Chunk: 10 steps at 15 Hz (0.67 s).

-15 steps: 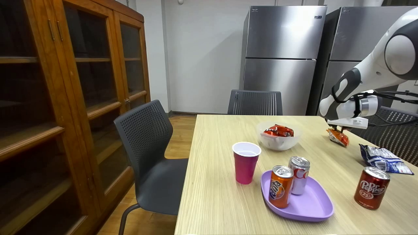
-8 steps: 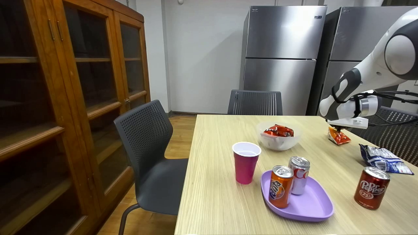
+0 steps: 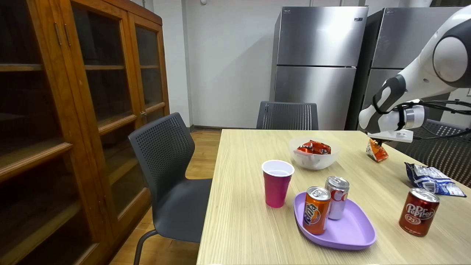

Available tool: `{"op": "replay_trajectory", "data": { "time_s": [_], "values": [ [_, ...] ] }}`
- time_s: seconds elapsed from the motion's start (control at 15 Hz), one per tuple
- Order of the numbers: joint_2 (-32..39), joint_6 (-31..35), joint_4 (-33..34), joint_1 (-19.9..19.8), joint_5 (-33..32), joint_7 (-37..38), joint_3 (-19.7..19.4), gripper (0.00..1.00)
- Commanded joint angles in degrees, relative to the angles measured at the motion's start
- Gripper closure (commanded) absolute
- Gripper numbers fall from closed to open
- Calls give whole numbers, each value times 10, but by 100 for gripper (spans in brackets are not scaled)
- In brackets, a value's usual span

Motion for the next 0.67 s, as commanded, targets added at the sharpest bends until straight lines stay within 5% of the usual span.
{"op": "replay_trajectory", "data": {
  "time_s": [0.0,0.6],
  "values": [
    [-34,18,-30,6,-4,-16,6,100],
    [-115,98,-143,47,-8,-36,18,100]
  ]
}}
